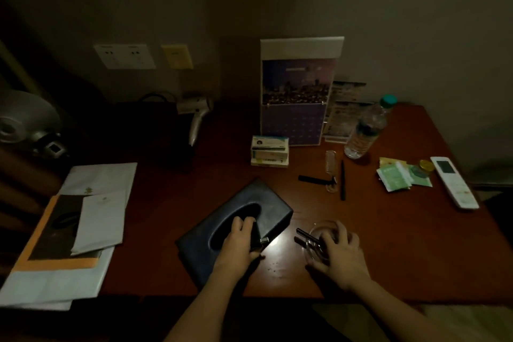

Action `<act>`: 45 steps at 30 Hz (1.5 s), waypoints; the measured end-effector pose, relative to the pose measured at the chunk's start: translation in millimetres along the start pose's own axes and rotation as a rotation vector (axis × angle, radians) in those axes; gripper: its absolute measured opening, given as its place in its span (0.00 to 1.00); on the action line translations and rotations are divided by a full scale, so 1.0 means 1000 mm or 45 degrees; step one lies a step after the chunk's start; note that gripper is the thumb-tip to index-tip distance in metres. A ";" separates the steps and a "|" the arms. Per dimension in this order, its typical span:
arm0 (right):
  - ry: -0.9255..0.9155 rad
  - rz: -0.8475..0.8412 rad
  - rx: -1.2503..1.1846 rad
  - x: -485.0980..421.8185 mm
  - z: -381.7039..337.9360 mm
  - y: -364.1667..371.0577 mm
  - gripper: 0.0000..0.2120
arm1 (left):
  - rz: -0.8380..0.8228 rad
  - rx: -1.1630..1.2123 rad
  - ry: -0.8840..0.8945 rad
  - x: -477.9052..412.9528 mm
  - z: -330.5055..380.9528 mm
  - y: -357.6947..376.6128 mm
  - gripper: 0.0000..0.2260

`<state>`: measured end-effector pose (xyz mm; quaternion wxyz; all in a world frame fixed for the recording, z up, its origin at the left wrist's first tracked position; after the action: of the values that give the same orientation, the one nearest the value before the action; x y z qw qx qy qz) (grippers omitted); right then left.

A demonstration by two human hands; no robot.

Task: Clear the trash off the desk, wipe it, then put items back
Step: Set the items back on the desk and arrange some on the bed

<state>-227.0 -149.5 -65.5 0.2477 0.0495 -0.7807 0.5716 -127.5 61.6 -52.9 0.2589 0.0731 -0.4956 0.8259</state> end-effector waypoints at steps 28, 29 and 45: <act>-0.030 0.105 0.011 -0.103 0.138 -0.077 0.33 | 0.125 0.090 -0.140 -0.043 0.090 0.030 0.25; -0.028 0.105 0.006 -0.107 0.137 -0.079 0.33 | 0.131 0.093 -0.138 -0.043 0.090 0.030 0.24; 0.004 0.461 0.014 -0.086 0.138 -0.082 0.17 | 0.124 0.141 -0.141 -0.045 0.093 0.027 0.24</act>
<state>-168.0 -322.1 -63.1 0.1417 -0.0913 -0.7733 0.6113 -115.2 -43.4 -44.5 0.1862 0.1087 -0.4656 0.8584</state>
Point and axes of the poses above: each hand's wrist, its own x-axis away from the middle knuckle, its own y-axis out of the palm, z = x × y, the point moved 5 cm from there along -x, towards the middle knuckle, and after that the axes turned 6 degrees about -y, right-handed, at the moved point
